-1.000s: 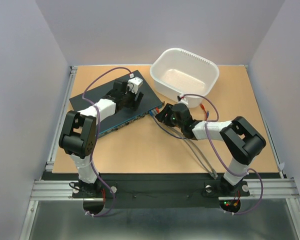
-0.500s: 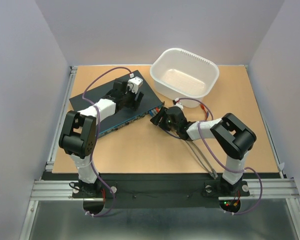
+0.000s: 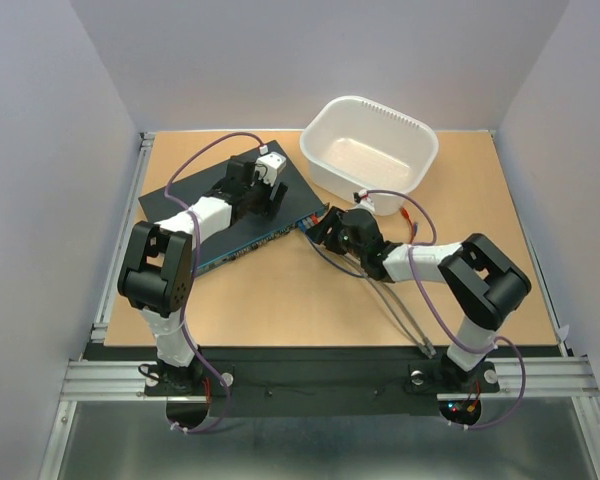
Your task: Pull the plug from the switch port
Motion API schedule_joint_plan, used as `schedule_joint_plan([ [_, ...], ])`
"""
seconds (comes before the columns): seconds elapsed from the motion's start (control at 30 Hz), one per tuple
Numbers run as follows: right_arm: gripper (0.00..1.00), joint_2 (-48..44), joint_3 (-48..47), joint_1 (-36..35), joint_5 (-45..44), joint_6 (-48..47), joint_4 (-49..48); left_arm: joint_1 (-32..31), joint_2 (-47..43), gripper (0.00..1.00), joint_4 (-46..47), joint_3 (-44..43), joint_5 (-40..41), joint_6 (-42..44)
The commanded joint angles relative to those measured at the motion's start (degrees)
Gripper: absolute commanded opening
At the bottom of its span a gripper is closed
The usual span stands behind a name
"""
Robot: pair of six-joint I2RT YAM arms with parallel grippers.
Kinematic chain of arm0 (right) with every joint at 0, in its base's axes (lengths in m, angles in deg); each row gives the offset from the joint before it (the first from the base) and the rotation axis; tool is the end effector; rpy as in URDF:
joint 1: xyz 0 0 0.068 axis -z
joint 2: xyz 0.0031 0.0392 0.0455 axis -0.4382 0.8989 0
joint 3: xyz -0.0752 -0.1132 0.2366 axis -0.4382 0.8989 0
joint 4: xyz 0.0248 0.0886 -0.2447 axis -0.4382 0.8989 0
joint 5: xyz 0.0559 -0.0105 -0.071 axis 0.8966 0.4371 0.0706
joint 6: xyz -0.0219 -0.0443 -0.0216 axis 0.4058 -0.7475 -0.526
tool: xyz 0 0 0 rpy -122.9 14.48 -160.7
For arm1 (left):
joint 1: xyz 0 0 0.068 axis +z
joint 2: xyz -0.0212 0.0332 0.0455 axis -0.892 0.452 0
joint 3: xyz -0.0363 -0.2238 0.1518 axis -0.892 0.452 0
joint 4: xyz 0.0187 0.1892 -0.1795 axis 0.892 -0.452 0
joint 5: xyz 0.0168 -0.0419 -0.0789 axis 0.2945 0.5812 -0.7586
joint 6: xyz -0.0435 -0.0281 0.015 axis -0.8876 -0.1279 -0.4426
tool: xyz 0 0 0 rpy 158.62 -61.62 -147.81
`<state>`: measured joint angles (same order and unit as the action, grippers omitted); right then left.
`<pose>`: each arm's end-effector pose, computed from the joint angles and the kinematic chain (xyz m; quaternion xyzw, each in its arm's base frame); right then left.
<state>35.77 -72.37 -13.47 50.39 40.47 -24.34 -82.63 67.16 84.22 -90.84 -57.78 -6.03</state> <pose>0.2789 0.2232 0.1677 0.1341 0.8316 0.3467 0.4127 0.3781 -0.1408 0.2214 0.3010 0.8160 -0.0992 0.4835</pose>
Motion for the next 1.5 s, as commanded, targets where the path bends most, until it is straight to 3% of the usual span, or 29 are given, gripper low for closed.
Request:
schedule_joint_plan([
  [0.0, 0.60, 1.0, -2.1, 1.2, -0.7, -1.0, -1.5, -0.1, -2.2, 0.87, 1.4, -2.8, -1.0, -0.1],
  [0.27, 0.57, 6.0, -7.4, 3.6, -1.6, -3.9, -3.4, -0.4, -2.0, 0.87, 1.3, -2.7, -1.0, -0.2],
  [0.83, 0.53, 13.3, -9.2, 6.2, 0.6, -2.5, -8.6, -1.8, -0.3, 0.87, 1.2, -3.2, -1.6, -0.9],
  [1.47, 0.46, 18.8, -8.2, 9.5, 7.5, 3.4, -22.0, -2.9, 4.4, 0.86, 1.2, -4.9, -0.5, -0.5],
])
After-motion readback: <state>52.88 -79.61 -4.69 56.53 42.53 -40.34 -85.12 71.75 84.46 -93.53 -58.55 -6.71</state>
